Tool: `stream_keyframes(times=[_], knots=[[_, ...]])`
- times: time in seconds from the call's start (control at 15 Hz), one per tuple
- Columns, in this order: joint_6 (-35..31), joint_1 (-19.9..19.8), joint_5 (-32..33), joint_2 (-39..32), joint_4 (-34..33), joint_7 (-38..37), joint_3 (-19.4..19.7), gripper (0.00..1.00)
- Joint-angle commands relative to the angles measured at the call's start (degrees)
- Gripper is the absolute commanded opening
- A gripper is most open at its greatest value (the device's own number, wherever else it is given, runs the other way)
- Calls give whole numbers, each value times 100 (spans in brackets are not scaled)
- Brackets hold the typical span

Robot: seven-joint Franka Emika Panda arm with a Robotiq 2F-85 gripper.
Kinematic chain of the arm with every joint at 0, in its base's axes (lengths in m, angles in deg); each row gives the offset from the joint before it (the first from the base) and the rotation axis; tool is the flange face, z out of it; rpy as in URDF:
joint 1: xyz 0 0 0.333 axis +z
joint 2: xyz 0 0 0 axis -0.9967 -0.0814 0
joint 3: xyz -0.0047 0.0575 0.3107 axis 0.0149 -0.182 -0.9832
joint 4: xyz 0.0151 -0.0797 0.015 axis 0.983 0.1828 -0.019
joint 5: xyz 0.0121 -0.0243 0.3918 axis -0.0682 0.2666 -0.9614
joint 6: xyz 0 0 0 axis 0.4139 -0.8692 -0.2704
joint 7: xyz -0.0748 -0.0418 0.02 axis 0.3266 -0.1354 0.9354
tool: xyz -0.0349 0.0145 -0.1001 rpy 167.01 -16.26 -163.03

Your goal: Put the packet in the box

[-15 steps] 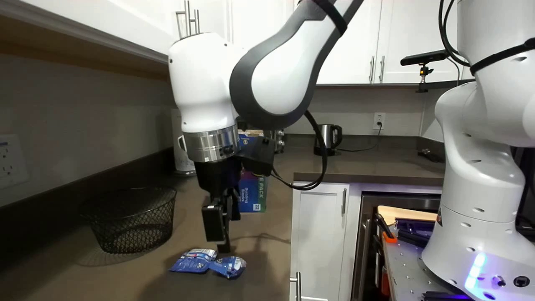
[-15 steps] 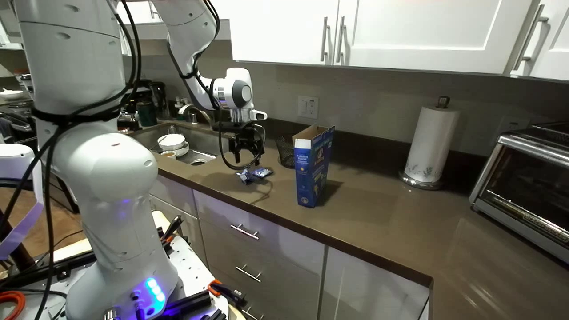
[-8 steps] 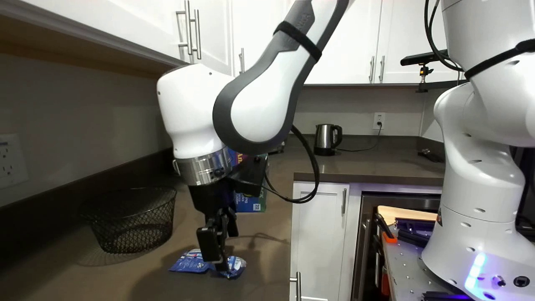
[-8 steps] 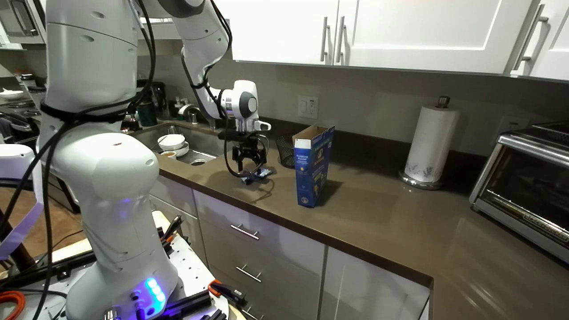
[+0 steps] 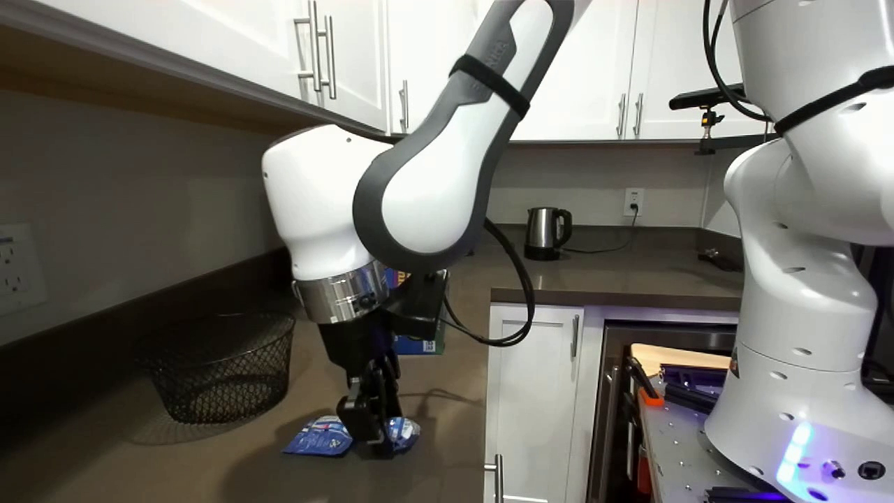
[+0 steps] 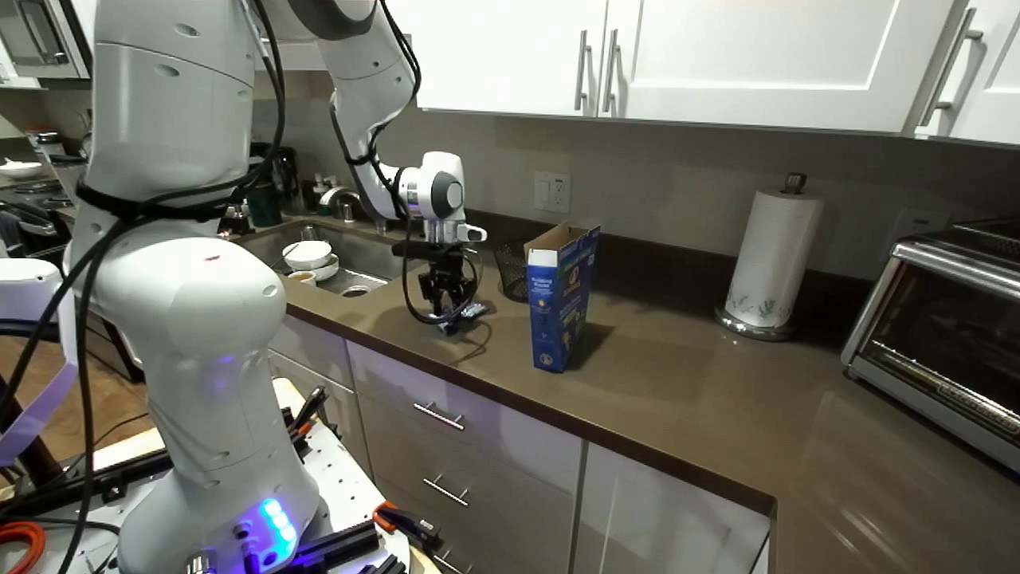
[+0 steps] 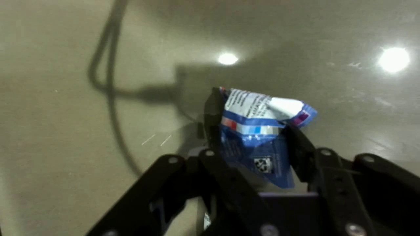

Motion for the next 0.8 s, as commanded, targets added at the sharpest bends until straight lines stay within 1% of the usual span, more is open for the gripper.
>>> stream_keyframes(times=[0.0,0.2,0.33,0.4,0.47,0.53,0.73], knots=[[211,31,-163,130,-62,150,51,25],[342,0,-209,261,-80,182,64,5],[588,13,-135,409,-100,114,111,1],[751,15,-85,559,-78,54,142,1],[905,8,-44,697,-62,16,167,4],[1090,2,6,922,4,-34,188,3],[1607,-57,160,1614,104,-91,222,3]])
